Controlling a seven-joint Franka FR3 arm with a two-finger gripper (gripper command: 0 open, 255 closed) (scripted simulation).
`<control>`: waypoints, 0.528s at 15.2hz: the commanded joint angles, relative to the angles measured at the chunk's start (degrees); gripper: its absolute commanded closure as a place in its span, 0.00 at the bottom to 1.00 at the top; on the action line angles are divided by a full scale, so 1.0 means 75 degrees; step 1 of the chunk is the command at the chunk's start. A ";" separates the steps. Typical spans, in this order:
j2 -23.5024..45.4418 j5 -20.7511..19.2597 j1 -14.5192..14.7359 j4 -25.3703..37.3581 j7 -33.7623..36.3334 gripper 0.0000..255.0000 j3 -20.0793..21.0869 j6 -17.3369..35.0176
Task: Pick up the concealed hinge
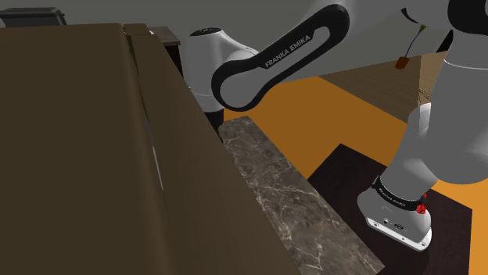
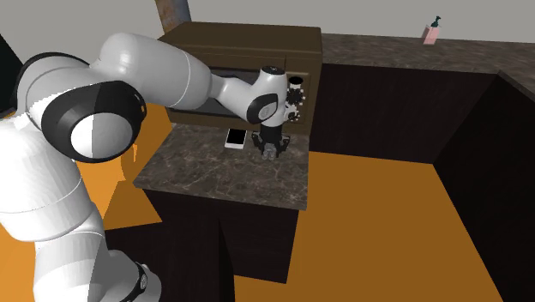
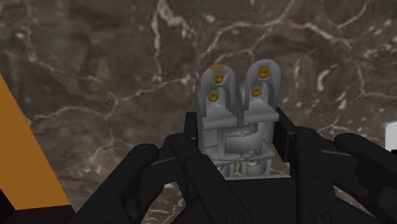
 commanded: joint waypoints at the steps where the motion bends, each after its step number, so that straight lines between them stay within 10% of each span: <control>1: 0.0025 0.0012 0.0011 -0.0048 -0.0001 1.00 0.0013 0.0005; 8: 0.0030 0.0011 0.0016 -0.0028 0.0005 1.00 0.0014 -0.0011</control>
